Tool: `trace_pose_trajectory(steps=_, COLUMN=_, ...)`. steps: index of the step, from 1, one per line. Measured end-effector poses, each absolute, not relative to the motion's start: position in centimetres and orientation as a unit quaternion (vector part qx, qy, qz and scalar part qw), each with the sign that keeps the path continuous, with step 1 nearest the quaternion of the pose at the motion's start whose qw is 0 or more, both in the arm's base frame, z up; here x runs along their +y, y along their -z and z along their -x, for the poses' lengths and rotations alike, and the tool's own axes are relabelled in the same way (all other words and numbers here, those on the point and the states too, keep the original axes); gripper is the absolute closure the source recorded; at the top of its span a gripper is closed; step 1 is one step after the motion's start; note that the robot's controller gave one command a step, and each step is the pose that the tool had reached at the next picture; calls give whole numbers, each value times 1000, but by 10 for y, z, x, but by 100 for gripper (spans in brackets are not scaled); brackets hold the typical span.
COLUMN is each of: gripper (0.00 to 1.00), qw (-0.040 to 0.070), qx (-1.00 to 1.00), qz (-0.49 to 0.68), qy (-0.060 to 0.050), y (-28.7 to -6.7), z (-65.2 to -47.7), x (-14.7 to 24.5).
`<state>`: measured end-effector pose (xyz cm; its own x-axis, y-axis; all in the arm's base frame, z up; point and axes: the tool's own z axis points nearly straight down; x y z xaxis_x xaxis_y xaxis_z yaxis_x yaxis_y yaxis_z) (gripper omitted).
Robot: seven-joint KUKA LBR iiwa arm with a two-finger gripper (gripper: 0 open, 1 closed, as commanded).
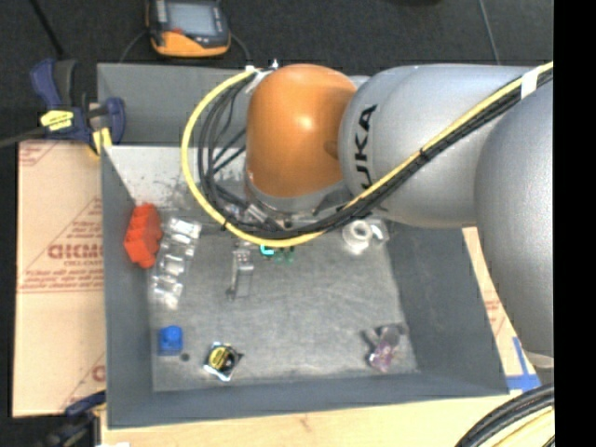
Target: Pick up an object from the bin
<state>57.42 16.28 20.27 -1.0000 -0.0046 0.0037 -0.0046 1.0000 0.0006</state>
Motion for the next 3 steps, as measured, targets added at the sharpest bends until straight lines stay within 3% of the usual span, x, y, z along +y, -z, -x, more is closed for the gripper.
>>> trace_pose_trajectory(steps=1, gripper=0, qw=0, qx=-978, qz=-207, qy=0, y=-92, z=-527, x=208)
trace_pose_trajectory(steps=2, gripper=0, qw=1, qx=-974, qz=-226, qy=1, y=-76, z=-518, x=238)
trace_pose_trajectory(steps=3, gripper=100, qw=0, qx=-975, qz=-223, qy=1, y=-77, z=-519, x=237)
